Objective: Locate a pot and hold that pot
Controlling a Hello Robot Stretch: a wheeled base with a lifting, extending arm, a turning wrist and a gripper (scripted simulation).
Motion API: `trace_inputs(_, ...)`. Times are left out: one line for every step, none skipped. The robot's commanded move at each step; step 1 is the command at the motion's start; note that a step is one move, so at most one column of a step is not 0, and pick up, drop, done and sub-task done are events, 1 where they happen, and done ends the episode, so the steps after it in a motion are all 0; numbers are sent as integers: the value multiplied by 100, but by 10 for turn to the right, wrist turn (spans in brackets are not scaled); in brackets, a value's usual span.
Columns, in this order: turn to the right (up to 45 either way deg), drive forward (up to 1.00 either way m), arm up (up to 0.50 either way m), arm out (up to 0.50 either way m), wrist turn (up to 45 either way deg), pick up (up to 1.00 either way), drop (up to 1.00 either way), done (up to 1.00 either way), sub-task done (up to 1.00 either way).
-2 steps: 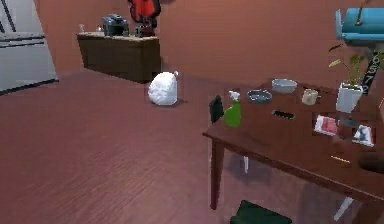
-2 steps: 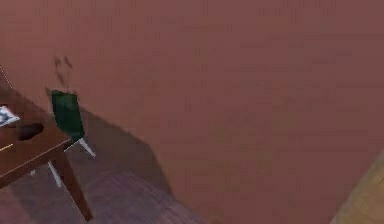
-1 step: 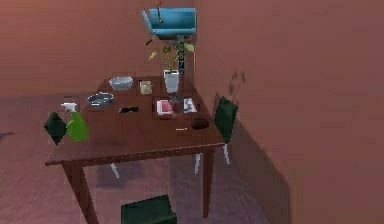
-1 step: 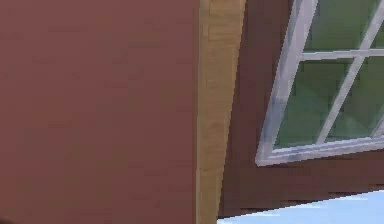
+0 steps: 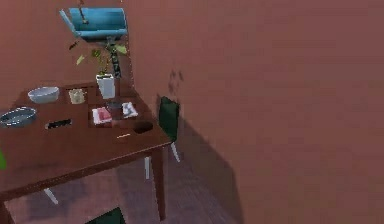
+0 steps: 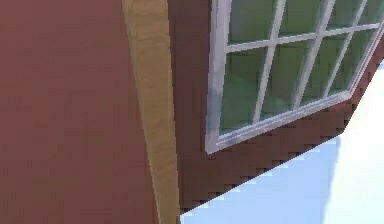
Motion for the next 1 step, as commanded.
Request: trace_inputs(30,0,0,0,0,0,0,0,0)
